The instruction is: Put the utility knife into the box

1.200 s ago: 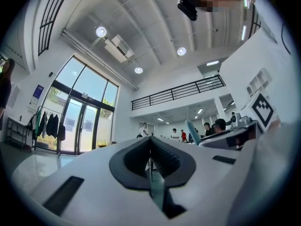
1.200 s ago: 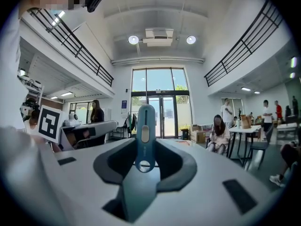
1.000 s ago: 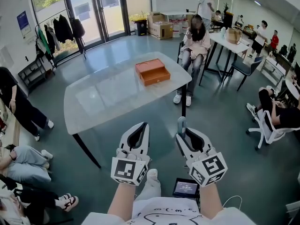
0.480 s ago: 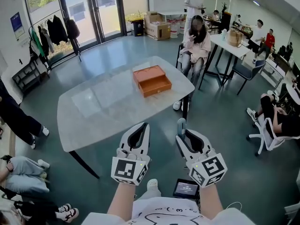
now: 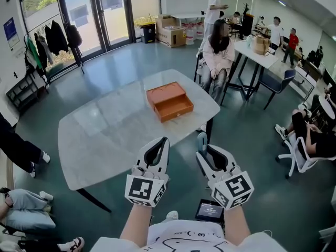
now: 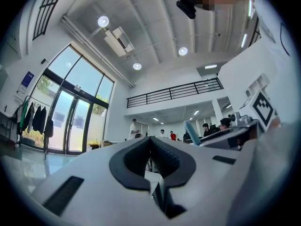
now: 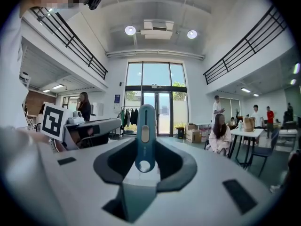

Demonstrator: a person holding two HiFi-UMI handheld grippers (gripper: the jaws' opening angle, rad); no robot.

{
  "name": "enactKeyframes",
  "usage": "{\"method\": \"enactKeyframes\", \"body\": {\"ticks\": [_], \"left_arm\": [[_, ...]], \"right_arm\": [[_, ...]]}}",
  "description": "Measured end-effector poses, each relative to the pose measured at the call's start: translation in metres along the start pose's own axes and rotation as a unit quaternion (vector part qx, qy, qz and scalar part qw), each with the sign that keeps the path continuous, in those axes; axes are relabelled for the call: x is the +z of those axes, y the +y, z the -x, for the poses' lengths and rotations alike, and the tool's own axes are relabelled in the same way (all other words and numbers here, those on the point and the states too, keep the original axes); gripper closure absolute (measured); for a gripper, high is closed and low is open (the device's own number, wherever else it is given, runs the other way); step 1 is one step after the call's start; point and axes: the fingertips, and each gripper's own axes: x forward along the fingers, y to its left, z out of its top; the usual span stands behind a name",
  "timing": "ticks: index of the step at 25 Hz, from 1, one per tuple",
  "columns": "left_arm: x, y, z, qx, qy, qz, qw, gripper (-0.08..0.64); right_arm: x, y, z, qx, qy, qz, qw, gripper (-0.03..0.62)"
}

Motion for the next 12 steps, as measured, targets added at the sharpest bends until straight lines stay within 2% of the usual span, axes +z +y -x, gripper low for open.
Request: {"method": "enactKeyframes", "body": {"ticks": [12], "left_arm": [[-0.025,0.022,-0.036,-0.005,0.004,0.011,0.9999,0.545]], "right_arm": [[-0.013,-0.025,-0.038,-0.002,0.011,0.003,1.000,0.462]]}}
